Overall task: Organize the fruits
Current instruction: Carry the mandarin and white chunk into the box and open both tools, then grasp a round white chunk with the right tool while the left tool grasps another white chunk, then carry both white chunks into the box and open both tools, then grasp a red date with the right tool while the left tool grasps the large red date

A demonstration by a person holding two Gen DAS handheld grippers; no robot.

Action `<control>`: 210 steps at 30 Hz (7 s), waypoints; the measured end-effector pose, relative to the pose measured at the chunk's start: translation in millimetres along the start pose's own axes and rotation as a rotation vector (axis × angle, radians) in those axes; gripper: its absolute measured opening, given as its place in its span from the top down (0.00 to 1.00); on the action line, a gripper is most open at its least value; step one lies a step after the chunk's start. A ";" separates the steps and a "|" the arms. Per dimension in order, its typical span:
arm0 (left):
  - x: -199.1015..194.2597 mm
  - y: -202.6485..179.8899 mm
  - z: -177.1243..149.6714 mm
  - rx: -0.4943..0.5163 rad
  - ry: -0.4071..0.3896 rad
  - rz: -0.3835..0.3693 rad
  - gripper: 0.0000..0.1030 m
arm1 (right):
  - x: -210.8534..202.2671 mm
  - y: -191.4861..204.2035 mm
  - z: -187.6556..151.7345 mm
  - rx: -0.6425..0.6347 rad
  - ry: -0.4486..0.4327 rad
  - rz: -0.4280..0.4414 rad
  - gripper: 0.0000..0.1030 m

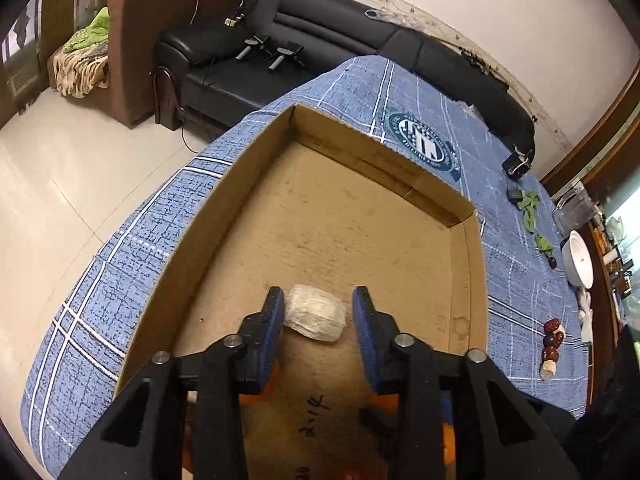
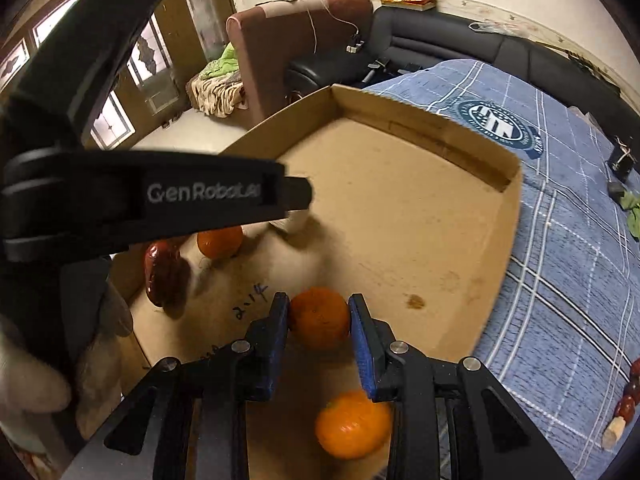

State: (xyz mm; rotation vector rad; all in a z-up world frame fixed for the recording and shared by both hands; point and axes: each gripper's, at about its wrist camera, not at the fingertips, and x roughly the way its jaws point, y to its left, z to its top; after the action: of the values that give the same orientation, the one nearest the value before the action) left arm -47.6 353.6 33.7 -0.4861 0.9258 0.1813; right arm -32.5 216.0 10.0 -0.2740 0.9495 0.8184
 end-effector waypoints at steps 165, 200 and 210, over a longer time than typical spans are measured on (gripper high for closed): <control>28.0 -31.1 33.4 0.066 0.050 0.043 0.62 | -6.3 -32.9 16.3 0.043 -0.090 -0.041 0.63; 8.0 -255.0 -113.2 0.420 0.035 -0.190 0.33 | -146.6 -285.8 -147.7 0.559 -0.232 -0.276 0.64; 40.8 -287.4 -128.6 0.524 0.045 -0.169 0.33 | -127.5 -289.1 -147.1 0.541 -0.207 -0.257 0.73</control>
State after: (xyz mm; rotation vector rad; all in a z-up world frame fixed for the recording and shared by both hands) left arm -14.3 37.8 29.3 -0.0801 0.9286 -0.2252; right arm 46.7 -122.9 -10.3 0.1547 0.8825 0.3262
